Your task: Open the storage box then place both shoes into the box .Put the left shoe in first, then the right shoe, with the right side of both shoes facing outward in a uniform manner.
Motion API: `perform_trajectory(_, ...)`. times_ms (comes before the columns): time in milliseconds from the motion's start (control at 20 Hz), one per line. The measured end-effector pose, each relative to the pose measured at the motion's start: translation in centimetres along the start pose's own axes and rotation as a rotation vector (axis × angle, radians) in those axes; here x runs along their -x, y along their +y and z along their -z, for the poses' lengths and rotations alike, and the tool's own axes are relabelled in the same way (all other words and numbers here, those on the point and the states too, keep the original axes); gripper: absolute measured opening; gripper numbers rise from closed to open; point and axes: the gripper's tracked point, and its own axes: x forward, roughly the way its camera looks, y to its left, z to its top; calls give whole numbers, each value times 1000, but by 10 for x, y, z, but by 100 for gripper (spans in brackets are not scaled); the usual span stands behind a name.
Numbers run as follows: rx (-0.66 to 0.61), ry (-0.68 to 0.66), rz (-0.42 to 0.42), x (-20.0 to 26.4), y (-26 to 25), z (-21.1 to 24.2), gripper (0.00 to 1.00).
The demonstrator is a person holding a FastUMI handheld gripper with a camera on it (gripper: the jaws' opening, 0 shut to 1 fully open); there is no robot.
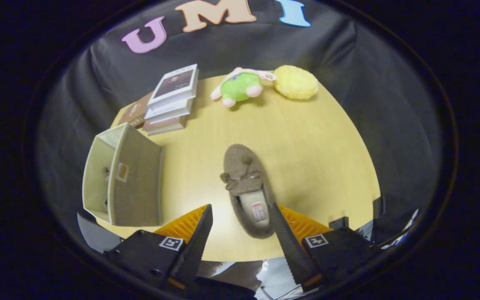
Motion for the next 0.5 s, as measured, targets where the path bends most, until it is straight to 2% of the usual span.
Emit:
perform_trajectory(300, 77, 82, 41, -55, -36, 15, 74)
perform_trajectory(450, 67, 136, 78, -73, -50, 25, 67)
perform_trajectory(500, 60, 154, 82, -78, -51, 28, 61)
